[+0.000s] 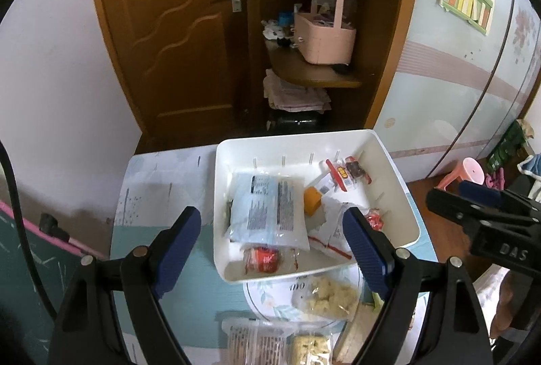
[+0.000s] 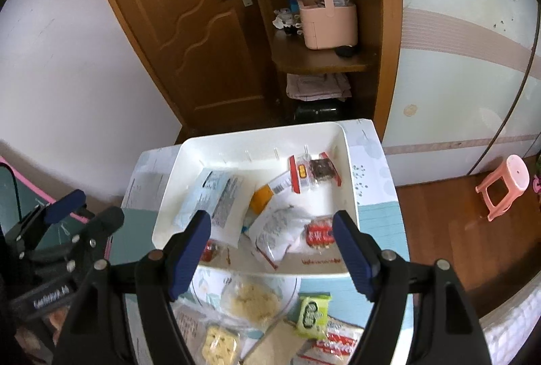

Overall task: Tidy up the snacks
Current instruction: 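Move both tools back over the remaining snacks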

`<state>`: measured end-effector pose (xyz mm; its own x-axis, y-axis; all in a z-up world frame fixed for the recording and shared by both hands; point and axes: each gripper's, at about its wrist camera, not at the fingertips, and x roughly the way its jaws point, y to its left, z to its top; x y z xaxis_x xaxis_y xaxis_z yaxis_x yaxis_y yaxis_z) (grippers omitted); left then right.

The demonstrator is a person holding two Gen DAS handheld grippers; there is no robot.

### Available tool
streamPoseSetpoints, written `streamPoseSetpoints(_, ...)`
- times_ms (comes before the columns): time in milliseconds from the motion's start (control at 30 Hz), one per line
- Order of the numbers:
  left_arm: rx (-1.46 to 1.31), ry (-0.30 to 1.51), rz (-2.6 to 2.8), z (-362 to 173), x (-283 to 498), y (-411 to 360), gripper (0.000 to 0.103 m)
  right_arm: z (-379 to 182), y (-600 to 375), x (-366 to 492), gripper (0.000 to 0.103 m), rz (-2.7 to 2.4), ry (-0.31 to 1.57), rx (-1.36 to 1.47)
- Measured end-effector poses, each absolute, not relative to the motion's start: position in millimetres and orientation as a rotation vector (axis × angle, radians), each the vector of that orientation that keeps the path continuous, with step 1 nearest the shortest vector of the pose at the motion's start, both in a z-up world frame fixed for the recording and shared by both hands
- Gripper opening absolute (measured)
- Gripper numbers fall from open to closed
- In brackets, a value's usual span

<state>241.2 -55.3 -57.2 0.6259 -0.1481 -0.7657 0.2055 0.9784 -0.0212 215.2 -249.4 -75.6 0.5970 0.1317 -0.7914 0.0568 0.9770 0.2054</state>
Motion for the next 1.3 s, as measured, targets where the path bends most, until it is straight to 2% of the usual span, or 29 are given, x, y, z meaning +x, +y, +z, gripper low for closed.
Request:
streamPoseSetpoints(333,0.051,0.873,-0.166,-57.1,202.5,-35.3,0.085,-67.1,-257.0,164.3,0.075,0.058,0.873,0.228)
streamPoseSetpoints(667,0.061,0.895,-0.146,-77.2,164.6,-22.9,0.085,-81.0,-252.7,122.4,0.075,0.062,0.833,0.197)
streamPoseSetpoints(1067,0.044,1.031,-0.132,-147.0,141.1,-15.5,0.085,-127.1,-226.9,117.3,0.075,0.093,0.961,0.047)
streamPoseSetpoints(1300,0.013,1.151,-0.101,-207.5,143.4,-5.4,0.085,-172.7,-208.1,132.5,0.075,0.181,1.056,0.022)
